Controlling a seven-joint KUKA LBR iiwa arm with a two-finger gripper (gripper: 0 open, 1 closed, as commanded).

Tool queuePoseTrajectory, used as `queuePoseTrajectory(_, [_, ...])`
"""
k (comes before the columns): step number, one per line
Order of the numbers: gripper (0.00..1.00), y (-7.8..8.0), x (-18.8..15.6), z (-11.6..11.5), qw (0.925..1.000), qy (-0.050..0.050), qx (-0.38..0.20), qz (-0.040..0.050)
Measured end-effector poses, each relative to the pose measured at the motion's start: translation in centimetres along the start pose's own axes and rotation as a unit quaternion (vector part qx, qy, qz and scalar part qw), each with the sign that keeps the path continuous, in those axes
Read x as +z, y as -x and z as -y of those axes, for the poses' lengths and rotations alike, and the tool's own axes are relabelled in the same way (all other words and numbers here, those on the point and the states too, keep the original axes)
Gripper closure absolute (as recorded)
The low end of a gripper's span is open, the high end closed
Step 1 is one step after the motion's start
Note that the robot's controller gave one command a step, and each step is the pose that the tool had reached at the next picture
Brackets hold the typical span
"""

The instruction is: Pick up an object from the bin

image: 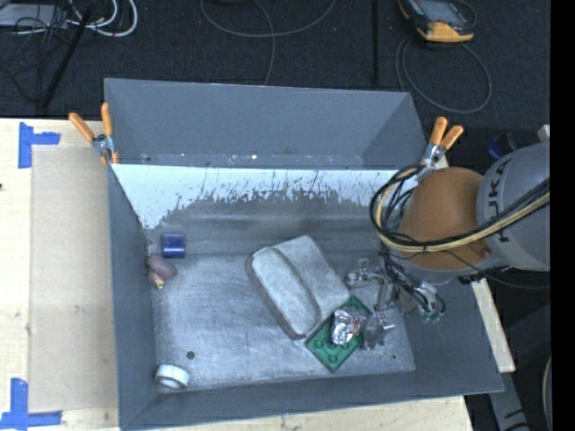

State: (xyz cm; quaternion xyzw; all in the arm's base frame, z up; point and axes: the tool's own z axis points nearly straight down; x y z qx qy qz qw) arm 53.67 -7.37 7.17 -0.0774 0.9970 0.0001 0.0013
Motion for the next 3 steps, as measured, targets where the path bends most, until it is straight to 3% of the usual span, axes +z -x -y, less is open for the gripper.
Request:
queuePoseTrajectory(1, [0.0,-5.4,0.0,-2.7,0.9945,-0.001,0.104,0.0041])
queuePoseTrajectory(2, [1.0,-5.3,-0.1,-2.7,0.9948,-0.001,0.102,0.0036])
queuePoseTrajectory(3, [1.0,-4.4,-15.6,-6.0,0.9996,0.0,-0.027,0.0014])
